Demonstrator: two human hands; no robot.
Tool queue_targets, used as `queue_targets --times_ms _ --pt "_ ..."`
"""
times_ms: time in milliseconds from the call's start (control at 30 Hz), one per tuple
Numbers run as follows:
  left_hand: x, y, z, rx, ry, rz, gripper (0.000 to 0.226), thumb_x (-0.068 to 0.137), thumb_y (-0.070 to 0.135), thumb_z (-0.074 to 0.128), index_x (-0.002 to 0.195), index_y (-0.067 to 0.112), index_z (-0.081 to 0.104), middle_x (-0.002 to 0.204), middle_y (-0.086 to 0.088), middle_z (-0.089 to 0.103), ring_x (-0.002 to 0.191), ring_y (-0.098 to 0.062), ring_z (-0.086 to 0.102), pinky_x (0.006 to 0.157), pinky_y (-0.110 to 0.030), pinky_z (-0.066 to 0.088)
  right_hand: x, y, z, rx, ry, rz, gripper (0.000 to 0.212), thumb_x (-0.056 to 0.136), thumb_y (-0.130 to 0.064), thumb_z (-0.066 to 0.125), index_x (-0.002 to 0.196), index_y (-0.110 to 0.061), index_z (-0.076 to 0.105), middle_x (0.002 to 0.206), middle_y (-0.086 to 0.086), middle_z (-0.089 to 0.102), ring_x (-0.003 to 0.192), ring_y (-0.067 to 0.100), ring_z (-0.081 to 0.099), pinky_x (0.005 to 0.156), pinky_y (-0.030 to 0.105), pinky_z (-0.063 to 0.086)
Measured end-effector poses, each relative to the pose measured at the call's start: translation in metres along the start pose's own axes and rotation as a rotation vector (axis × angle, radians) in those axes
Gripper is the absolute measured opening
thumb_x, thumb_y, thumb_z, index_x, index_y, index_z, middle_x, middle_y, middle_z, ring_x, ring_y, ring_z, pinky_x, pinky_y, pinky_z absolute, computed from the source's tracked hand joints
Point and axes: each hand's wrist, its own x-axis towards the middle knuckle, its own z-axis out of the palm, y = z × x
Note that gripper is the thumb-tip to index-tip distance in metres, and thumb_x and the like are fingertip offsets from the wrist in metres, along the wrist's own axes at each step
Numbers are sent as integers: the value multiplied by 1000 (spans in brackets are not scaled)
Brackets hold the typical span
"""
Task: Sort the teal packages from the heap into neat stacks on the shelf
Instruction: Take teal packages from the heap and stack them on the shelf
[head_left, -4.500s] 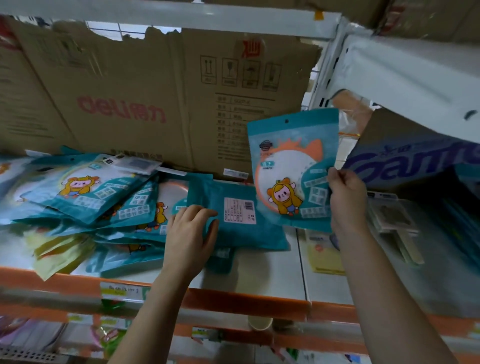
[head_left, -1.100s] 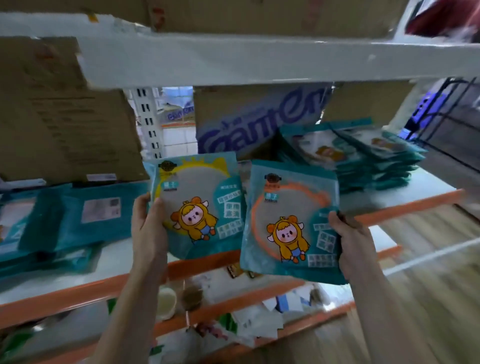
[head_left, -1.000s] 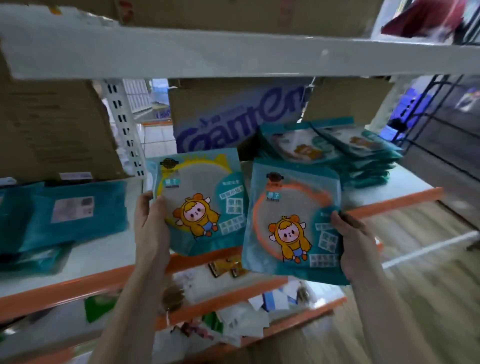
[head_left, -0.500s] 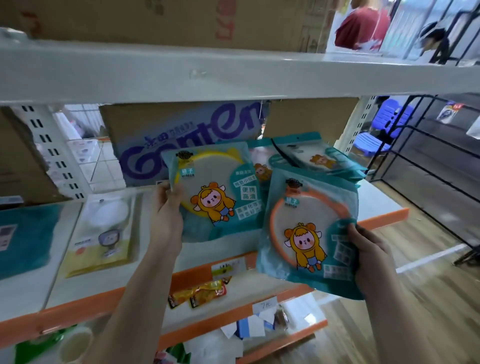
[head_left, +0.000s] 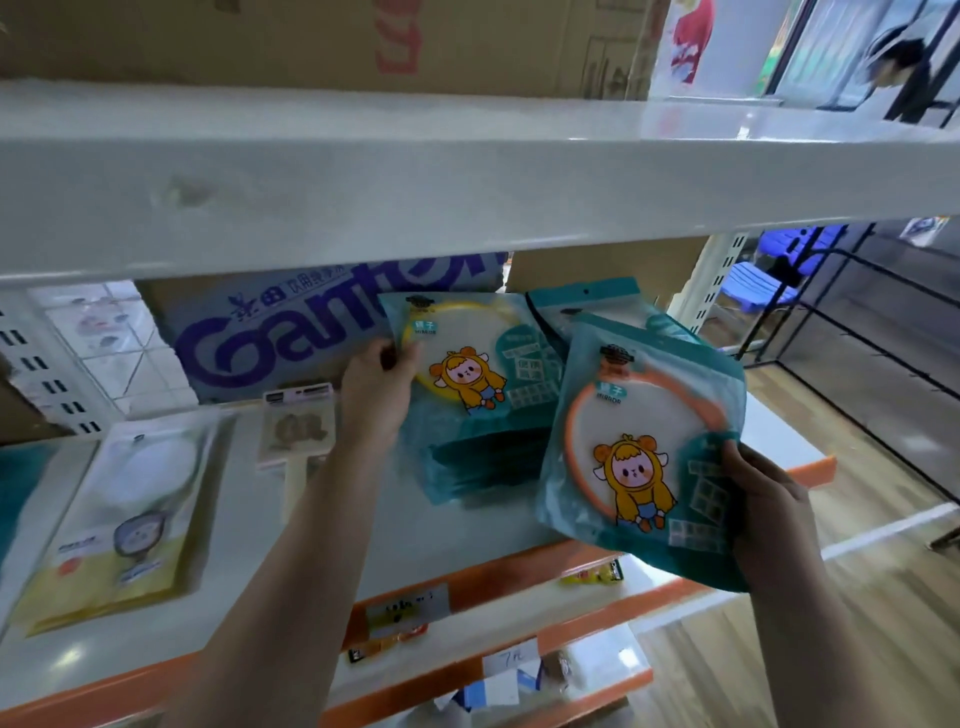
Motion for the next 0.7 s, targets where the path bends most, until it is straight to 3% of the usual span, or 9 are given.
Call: queue_targets --times_ms 133,267,400,533,600,700 --pt "-4 -1 9 184 74 13 22 93 37 60 86 16 61 71 8 57 63 -4 53 54 -19 35 19 -5 -8 -18 -23 44 15 94 -22 58 103 -12 65 91 8 70 79 24 68 64 36 61" --pt "-6 -2 19 186 204 -48 24 90 37 63 93 14 64 80 5 62 71 -5 55 57 -20 37 35 -15 -17 -39 -75 50 20 95 -23 56 108 -10 65 105 17 69 93 35 68 81 51 57" --pt "-10 3 33 204 271 -93 28 90 40 63 99 13 66 90 0 67 77 -8 59 59 -22 39 45 -24 -29 -57 -127 56 15 96 -21 53 97 -12 65 91 11 70 78 27 70 61 38 61" --pt "-10 4 38 248 319 -79 34 87 42 66 100 10 68 92 -5 69 84 -19 62 66 -30 42 57 -26 -39 -80 -157 74 16 95 -22 54 97 -10 65 102 18 68 91 37 65 82 51 55" --pt "-14 5 39 249 314 -35 33 88 42 65 102 12 68 92 -1 68 84 -15 61 68 -29 44 62 -26 -43 -83 -162 90 16 94 -23 56 96 -10 65 102 18 68 93 38 65 88 56 52" --pt "-23 12 43 221 373 100 23 92 36 62 96 14 63 83 10 62 73 4 54 61 -14 37 68 -25 -48 -89 -190 116 17 93 -24 56 96 -9 64 103 17 68 95 39 64 92 59 50"
